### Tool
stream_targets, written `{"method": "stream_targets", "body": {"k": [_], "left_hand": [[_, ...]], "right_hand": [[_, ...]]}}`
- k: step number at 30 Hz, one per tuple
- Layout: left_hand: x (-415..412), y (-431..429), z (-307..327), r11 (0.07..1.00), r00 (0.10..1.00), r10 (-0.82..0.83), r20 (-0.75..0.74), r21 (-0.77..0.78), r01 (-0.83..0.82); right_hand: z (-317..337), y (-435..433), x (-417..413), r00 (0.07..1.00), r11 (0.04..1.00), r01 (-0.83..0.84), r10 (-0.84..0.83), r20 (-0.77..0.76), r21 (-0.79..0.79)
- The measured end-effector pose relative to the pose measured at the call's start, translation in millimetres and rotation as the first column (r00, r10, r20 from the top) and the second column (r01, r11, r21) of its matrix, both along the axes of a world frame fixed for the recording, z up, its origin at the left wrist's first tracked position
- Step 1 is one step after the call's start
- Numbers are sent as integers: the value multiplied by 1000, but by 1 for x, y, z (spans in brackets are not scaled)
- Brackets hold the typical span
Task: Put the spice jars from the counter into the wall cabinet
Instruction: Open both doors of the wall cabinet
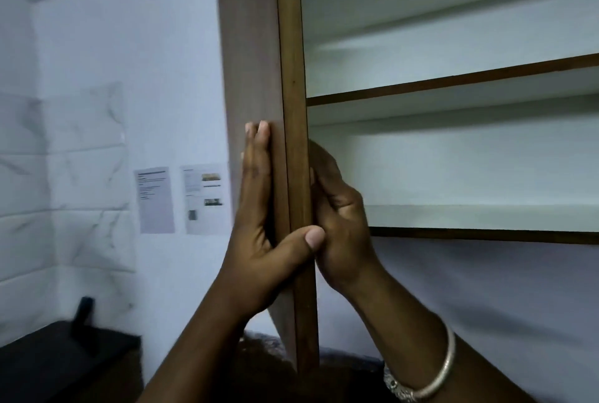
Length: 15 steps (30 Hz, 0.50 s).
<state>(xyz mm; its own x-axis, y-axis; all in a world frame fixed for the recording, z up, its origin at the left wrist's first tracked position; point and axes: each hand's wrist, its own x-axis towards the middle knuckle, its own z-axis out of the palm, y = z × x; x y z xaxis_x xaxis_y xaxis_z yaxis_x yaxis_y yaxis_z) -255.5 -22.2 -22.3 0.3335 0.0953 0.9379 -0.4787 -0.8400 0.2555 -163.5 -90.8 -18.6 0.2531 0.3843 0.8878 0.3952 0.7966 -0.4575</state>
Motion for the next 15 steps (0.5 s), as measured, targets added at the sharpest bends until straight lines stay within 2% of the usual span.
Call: {"method": "stream_targets", "body": {"k": [3, 5, 7, 10, 15], "left_hand": [[-56, 13, -3, 965, 996, -91, -22, -248, 83], [-90, 24, -6, 865, 980, -195, 36, -464, 189], [-125, 44, -9, 753, 966, -246, 72, -613, 238], [-176, 69, -4, 733, 974, -218, 67, -647, 209], [-221, 120, 2, 705, 959, -256, 120, -655, 270]], "right_hand": [[-7, 46, -53, 995, 998, -59, 56, 81, 37], [-10, 73, -83, 989, 992, -39, 20, 150, 123], [-10, 100, -112, 973, 976, 55, -100, 209, 211], [-11, 137, -150, 920, 950, 232, -284, 269, 210], [-15, 185, -193, 831, 897, 418, -440, 339, 140]]}}
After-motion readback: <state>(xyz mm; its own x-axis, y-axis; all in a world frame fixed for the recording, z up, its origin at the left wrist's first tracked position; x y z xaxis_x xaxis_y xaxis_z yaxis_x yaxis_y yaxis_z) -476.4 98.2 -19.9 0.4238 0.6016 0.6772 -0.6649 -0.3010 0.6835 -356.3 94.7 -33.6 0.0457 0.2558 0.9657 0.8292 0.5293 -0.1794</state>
